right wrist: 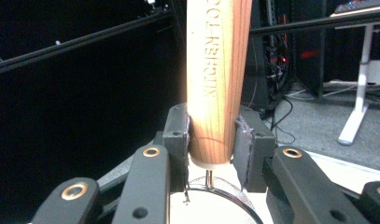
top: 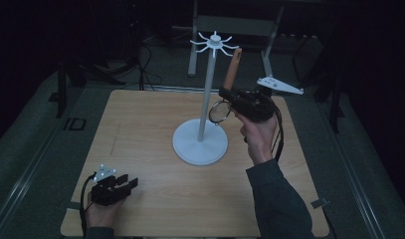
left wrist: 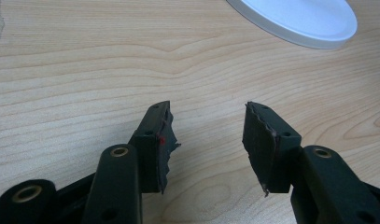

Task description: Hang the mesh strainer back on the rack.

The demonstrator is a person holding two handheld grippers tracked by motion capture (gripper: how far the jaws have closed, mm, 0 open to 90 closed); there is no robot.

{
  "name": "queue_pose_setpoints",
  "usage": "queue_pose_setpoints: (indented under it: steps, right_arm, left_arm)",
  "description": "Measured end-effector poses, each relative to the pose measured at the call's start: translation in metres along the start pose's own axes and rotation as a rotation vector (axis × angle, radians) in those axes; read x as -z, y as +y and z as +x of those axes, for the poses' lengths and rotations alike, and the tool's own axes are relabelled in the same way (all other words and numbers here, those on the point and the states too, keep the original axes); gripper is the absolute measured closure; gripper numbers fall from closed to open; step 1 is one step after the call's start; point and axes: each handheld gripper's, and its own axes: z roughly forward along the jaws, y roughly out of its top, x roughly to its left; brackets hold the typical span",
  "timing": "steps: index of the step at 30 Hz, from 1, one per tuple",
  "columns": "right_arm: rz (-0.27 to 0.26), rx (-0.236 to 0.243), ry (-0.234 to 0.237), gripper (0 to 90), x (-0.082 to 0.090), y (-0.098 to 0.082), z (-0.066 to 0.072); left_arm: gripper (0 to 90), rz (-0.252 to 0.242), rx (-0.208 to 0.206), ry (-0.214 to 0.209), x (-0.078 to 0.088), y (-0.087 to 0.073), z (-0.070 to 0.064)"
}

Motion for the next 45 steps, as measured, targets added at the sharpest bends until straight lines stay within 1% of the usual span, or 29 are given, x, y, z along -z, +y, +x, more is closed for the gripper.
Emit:
queue_pose_setpoints:
  steps: [4,10,22,27,29,33,41,45]
  right_arm:
    - [0.007,0.018,0.011,68.8,-0.001,0.000,0.003]
    - [0.015,0.014,0.005,68.8,-0.005,0.003,0.003]
    - [0.035,0.008,0.007,68.8,-0.012,0.005,0.001]
    - [0.047,0.013,0.005,68.8,-0.015,0.006,0.001]
    - [0.057,0.023,0.003,68.7,-0.018,0.008,0.002]
    - [0.068,0.020,0.005,68.7,-0.021,0.009,0.001]
    - [0.088,0.019,0.007,68.2,-0.024,0.007,0.000]
    - [0.096,0.027,-0.008,65.1,-0.024,0.004,-0.001]
  left_arm:
    - [52.6,0.000,0.000,0.001,0.000,0.000,0.000]
    - [52.6,0.000,0.001,0.001,0.000,0.000,0.000]
    - [52.6,-0.003,0.000,0.000,0.000,0.000,0.000]
    - [52.6,-0.002,0.000,0.000,0.000,0.000,0.000]
    - [52.6,-0.002,0.000,0.000,0.000,0.000,0.000]
    - [52.6,-0.003,0.000,0.000,0.000,0.000,0.000]
    - [52.6,-0.002,0.000,0.000,0.000,0.000,0.000]
    - [52.6,-0.001,-0.001,0.000,0.000,0.000,0.000]
